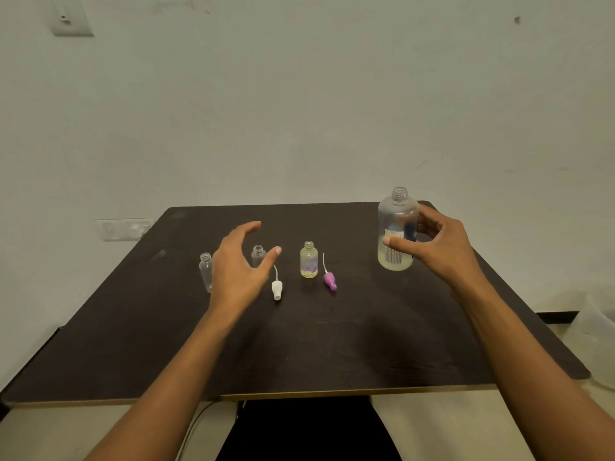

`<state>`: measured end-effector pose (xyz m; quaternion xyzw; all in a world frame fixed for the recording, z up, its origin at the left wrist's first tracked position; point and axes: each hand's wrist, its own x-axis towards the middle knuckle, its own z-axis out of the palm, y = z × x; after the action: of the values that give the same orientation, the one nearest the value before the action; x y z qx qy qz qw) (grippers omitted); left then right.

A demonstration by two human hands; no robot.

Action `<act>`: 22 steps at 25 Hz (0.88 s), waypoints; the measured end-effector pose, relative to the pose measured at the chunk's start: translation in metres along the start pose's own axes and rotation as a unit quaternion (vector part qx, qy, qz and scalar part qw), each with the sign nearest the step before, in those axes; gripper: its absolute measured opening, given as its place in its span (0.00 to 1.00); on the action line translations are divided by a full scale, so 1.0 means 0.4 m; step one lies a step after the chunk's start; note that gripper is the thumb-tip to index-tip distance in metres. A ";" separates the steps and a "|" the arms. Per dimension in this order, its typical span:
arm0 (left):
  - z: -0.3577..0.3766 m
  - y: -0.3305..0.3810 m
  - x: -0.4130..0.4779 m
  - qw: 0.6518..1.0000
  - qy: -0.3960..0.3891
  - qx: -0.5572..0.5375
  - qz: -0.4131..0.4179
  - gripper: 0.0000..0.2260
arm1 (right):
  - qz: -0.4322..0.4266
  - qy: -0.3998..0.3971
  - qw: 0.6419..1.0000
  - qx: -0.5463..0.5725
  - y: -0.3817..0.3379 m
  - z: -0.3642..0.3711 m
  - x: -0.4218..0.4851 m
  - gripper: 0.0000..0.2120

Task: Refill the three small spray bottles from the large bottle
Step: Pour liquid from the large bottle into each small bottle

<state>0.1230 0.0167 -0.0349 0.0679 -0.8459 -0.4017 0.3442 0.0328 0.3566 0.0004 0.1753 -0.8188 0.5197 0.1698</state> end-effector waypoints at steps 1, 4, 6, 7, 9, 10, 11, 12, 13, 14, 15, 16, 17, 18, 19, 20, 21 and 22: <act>-0.019 -0.008 -0.009 1.000 0.010 0.009 -0.007 0.27 | -0.001 -0.003 1.000 0.001 -0.003 0.002 -0.004 0.35; -0.040 -0.031 -0.022 0.999 0.009 0.024 -0.035 0.29 | -0.003 -0.012 1.000 0.004 -0.015 0.010 -0.010 0.36; -0.030 -0.046 -0.019 0.999 -0.002 0.024 -0.047 0.30 | -0.004 -0.016 1.000 0.008 -0.023 0.013 -0.011 0.37; -0.021 -0.054 -0.013 0.998 -0.012 0.023 -0.056 0.31 | -0.005 -0.018 1.000 0.008 -0.026 0.012 -0.012 0.37; 0.004 -0.074 0.004 0.996 -0.040 0.039 -0.075 0.33 | -0.007 -0.019 1.000 0.006 -0.028 0.011 -0.014 0.37; 0.019 -0.083 0.013 0.994 -0.053 0.052 -0.084 0.34 | -0.007 -0.018 1.000 0.007 -0.027 0.011 -0.014 0.36; 0.032 -0.093 0.022 0.992 -0.063 0.063 -0.092 0.35 | -0.006 -0.017 1.000 0.007 -0.025 0.011 -0.014 0.36; 0.045 -0.102 0.030 0.990 -0.069 0.069 -0.099 0.35 | -0.005 -0.017 1.000 0.006 -0.021 0.011 -0.014 0.35; 0.057 -0.112 0.037 0.989 -0.072 0.072 -0.108 0.34 | -0.004 -0.017 1.000 0.005 -0.018 0.010 -0.013 0.36; 0.066 -0.121 0.041 0.988 -0.071 0.075 -0.116 0.33 | -0.003 -0.017 1.000 0.005 -0.014 0.009 -0.014 0.36; 0.072 -0.128 0.045 0.987 -0.069 0.079 -0.125 0.31 | -0.003 -0.018 1.000 0.004 -0.010 0.009 -0.015 0.36; 0.077 -0.135 0.048 0.986 -0.065 0.081 -0.129 0.30 | -0.003 -0.018 1.000 0.002 -0.007 0.010 -0.016 0.36; 0.082 -0.142 0.052 0.986 -0.063 0.083 -0.130 0.29 | -0.002 -0.018 1.000 0.000 -0.003 0.010 -0.017 0.37; 0.086 -0.146 0.055 0.986 -0.060 0.084 -0.129 0.27 | 0.001 -0.019 1.000 -0.001 0.000 0.010 -0.019 0.37; 0.089 -0.150 0.058 0.986 -0.058 0.085 -0.129 0.27 | 0.003 -0.019 1.000 -0.003 0.003 0.010 -0.020 0.37; 0.092 -0.152 0.060 0.986 -0.056 0.086 -0.130 0.26 | 0.003 -0.020 1.000 -0.003 0.006 0.011 -0.020 0.37; 0.094 -0.153 0.061 0.986 -0.054 0.084 -0.132 0.24 | 0.004 -0.021 1.000 -0.004 0.009 0.011 -0.020 0.36; 0.096 -0.153 0.061 0.987 -0.053 0.078 -0.134 0.22 | 0.005 -0.023 1.000 -0.004 0.011 0.012 -0.020 0.36</act>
<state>0.0703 -0.0096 -0.0834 0.1861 -0.8747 -0.3804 0.2358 0.0375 0.3549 -0.0086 0.1829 -0.8256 0.5126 0.1490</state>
